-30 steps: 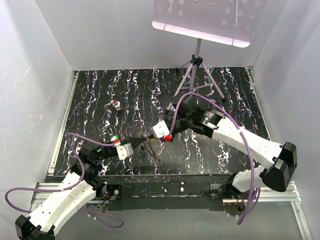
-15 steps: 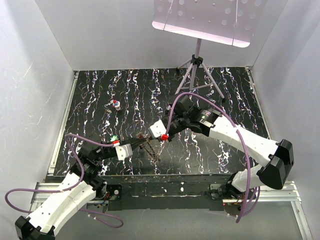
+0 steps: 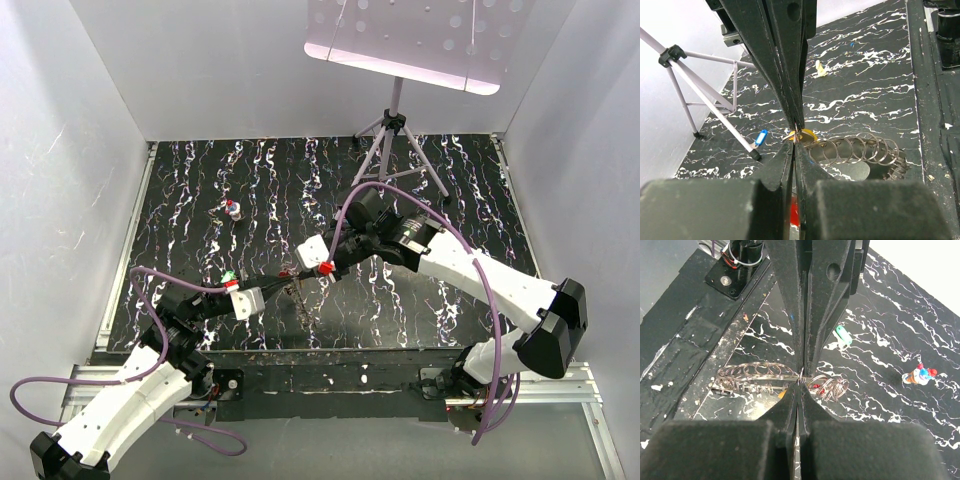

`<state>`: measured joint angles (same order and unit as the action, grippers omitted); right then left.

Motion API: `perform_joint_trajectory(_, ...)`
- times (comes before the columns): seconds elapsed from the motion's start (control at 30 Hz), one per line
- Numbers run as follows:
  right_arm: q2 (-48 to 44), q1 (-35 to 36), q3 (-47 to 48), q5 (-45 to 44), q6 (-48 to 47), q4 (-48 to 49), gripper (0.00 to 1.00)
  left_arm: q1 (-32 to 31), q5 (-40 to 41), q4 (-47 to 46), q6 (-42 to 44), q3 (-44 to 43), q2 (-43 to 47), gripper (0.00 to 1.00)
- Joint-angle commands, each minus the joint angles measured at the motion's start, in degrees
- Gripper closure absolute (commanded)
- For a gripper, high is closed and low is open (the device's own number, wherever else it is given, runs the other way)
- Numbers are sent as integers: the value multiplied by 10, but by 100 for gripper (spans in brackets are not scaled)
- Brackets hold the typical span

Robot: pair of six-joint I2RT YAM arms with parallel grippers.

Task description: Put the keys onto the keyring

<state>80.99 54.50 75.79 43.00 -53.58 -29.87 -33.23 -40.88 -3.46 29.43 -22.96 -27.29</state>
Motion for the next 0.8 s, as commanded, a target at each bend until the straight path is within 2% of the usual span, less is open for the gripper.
perform_joint_trajectory(0.0,4,4,35,15,37,31,99,-3,5,-22,-1,-14,-1,100)
perform_joint_trajectory(0.77,33,4,67,9,46,-19,99,-3,20,-19,-11,-18,0,100)
